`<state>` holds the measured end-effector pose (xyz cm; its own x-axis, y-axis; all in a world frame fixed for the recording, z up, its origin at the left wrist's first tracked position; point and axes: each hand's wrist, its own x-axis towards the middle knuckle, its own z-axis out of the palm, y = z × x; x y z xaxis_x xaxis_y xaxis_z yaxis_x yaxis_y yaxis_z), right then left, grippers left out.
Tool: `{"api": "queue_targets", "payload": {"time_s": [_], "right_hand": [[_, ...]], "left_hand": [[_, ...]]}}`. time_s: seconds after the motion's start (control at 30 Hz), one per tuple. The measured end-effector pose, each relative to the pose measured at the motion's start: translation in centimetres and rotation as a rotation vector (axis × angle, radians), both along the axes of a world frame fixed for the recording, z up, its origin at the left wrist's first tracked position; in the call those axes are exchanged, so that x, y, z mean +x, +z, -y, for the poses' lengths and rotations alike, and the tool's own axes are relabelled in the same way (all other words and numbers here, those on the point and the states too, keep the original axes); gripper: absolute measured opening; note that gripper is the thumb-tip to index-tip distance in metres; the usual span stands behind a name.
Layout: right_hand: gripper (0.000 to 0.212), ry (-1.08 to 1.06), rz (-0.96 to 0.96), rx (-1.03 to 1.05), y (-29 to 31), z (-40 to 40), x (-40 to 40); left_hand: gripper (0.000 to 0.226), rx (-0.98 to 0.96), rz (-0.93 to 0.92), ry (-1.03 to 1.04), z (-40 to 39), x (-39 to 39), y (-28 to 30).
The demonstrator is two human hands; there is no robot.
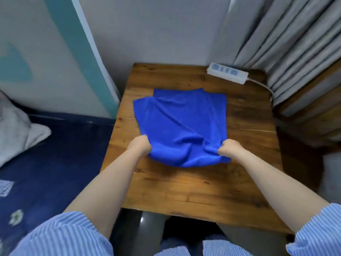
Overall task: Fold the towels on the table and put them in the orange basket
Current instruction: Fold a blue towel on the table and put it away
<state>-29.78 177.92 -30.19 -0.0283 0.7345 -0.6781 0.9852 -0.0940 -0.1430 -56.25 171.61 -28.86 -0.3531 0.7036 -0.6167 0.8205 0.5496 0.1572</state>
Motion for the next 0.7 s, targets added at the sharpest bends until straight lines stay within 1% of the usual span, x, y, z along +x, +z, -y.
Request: {"api": "queue_targets", "payload": {"time_s": [0.03, 0.07, 0.13, 0.2, 0.27, 0.33, 0.4, 0.43, 0.5, 0.53, 0.6, 0.7], "right_hand": [[0.014, 0.027, 0.020, -0.079, -0.8, 1.2, 0.6], [0.022, 0.034, 0.039, -0.136, -1.9, 2.4, 1.3], [0.029, 0.018, 0.059, -0.191, -3.1, 4.1, 2.2], [0.031, 0.010, 0.076, -0.245, -4.0, 5.4, 3.0], [0.025, -0.012, 0.081, -0.328, -4.5, 6.1, 3.5], [0.018, -0.040, 0.052, -0.412, -4.8, 6.3, 3.7], [0.024, -0.014, 0.051, -0.393, -4.9, 5.6, 3.4], [0.029, 0.016, 0.057, -0.348, -4.8, 5.0, 3.1], [0.038, 0.046, 0.069, -0.224, -4.7, 3.3, 2.4], [0.041, 0.049, 0.072, -0.154, -4.5, 2.3, 2.1], [0.039, 0.055, 0.065, -0.021, -4.4, 0.1, 1.4], [0.033, 0.019, -0.004, 0.066, -4.3, -3.1, -0.1]], "left_hand": [[0.032, -0.074, -0.019, -0.074, 1.0, 0.1, -0.9], [0.033, -0.154, -0.026, -0.149, 2.1, 0.1, -2.1], [0.034, -0.275, -0.028, -0.244, 3.6, 0.1, -3.2], [0.030, -0.413, -0.004, -0.308, 5.0, 0.2, -4.1], [0.019, -0.520, 0.036, -0.323, 6.3, 0.1, -4.8], [0.021, -0.574, 0.087, -0.250, 6.9, -0.2, -5.2], [0.019, -0.588, 0.076, -0.248, 6.2, -0.4, -5.0], [0.021, -0.571, 0.049, -0.260, 5.5, -0.5, -4.7], [0.030, -0.404, -0.023, -0.245, 3.8, -0.8, -4.4], [0.030, -0.329, -0.049, -0.224, 2.7, -1.1, -4.4], [0.026, -0.221, -0.111, -0.211, 0.4, -1.7, -4.3], [0.024, -0.184, -0.151, -0.186, -2.9, -2.2, -4.2]]}}
